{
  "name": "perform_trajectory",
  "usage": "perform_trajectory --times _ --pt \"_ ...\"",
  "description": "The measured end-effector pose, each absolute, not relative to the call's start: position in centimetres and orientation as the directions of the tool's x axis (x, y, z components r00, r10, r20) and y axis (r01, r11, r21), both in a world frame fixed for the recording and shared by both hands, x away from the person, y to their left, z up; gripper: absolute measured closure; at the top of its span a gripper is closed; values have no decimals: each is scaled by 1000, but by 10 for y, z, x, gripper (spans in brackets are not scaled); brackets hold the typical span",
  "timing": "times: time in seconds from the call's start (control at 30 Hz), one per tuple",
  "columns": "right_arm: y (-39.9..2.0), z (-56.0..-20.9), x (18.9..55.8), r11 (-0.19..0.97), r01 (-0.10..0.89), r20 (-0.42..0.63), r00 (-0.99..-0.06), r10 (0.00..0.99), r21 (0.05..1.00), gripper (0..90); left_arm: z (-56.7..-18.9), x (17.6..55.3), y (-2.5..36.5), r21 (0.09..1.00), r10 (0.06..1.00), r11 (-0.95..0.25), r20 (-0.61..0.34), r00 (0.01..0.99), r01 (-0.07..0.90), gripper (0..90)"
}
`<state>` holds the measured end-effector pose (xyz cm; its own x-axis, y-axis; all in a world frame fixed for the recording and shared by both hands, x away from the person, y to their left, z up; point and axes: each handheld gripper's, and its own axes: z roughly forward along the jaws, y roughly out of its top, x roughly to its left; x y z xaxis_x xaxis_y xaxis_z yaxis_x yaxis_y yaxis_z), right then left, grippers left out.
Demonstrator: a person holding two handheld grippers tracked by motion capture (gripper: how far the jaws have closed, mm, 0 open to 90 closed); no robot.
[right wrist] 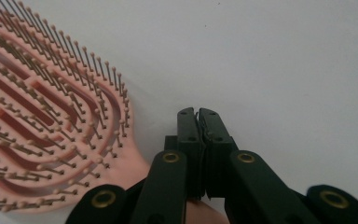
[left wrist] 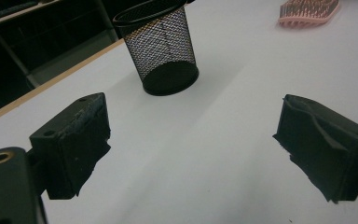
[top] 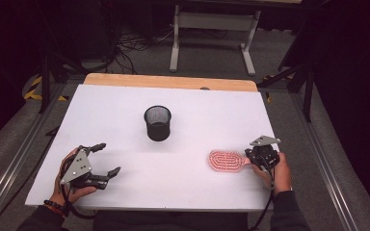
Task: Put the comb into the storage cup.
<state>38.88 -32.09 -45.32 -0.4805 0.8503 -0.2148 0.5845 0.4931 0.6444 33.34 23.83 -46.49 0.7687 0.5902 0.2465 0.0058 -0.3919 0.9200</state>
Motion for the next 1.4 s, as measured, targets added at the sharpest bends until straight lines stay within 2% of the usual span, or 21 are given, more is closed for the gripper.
perform_trajectory --times 0.63,1.4 --pt "-318 -453 366 519 566 -206 -525 826 640 886 -465 334 237 918 583 -397 247 774 6 104" --pt "-315 -452 356 543 560 -205 -554 807 626 887 -466 334 236 913 571 -407 246 783 9 104"
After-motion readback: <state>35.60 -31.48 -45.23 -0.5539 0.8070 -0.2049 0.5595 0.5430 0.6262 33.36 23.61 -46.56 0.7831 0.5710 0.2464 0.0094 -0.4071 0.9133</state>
